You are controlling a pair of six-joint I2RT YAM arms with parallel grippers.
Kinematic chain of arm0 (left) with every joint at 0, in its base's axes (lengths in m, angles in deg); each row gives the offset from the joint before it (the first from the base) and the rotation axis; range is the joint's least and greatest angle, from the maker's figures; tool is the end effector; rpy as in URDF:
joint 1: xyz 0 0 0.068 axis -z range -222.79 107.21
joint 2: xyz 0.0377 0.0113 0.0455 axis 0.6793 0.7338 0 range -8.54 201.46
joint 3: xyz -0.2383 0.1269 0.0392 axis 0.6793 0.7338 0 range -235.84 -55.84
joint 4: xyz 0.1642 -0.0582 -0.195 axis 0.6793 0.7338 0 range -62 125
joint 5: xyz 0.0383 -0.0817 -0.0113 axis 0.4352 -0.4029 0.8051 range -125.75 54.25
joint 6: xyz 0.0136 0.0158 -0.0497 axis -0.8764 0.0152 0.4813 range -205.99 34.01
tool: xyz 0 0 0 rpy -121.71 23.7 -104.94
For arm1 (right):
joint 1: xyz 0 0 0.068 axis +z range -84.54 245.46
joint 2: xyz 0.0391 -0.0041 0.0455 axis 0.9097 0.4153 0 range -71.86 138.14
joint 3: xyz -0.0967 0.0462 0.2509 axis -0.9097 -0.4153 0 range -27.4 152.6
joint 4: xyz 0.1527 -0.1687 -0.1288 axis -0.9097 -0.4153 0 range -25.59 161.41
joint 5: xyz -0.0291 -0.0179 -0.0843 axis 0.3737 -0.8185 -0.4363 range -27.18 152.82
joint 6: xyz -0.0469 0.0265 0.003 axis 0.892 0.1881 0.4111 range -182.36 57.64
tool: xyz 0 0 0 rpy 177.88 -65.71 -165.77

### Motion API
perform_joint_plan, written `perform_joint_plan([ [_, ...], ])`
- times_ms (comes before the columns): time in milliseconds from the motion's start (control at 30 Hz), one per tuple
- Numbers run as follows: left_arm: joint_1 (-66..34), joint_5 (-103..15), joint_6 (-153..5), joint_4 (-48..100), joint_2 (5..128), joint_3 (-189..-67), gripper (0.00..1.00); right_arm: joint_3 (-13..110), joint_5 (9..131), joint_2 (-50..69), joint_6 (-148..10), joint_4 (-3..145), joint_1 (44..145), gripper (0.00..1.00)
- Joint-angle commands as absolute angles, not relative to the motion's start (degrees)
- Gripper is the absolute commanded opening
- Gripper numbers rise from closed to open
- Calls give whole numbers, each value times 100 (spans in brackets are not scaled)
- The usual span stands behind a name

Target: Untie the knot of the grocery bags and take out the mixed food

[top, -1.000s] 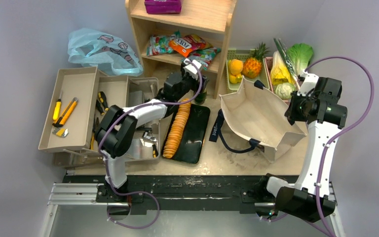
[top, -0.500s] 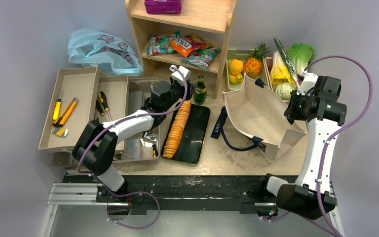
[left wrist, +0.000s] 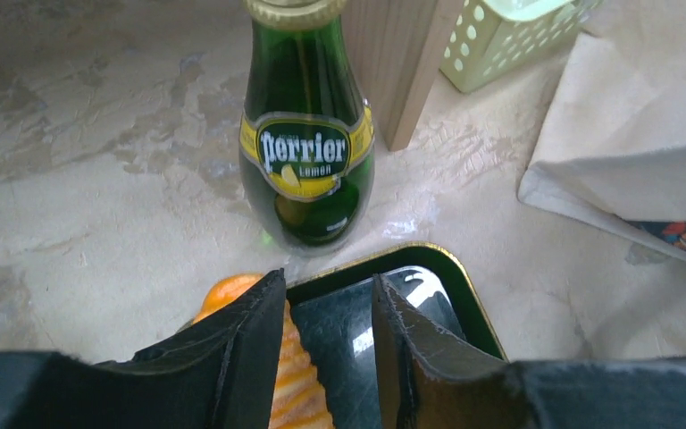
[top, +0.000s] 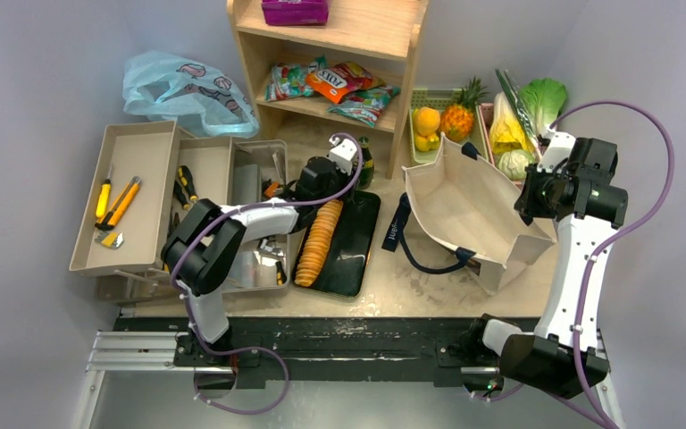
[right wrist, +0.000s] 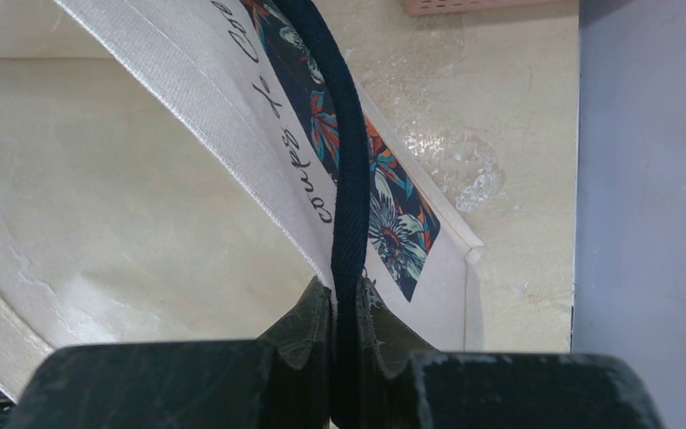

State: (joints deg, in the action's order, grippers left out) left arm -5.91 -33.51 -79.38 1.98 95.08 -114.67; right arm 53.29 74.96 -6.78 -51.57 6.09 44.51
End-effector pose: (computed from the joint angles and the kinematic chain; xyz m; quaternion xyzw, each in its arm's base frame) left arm 0.3225 -0.2401 0.2048 0.2012 0.7875 -0.2010 0.5467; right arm 0.1885 -0.0641 0.3936 0.0464 0.9331 0.0019 0.3566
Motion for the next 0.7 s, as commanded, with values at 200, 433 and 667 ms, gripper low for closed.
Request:
perform_joint_plan([
  [200,-721,-3346,-6586,1067,9851,-12667,40,5503,7497,-791,-5111,629,4454,0],
  [433,-552,-3316,-5240,1017,9400,-12143,45,5447,7468,-812,-5110,624,4452,0],
  [667,-624,-2945,-4880,1383,9755,-12411,46,5423,7487,-805,-5130,620,4449,0],
])
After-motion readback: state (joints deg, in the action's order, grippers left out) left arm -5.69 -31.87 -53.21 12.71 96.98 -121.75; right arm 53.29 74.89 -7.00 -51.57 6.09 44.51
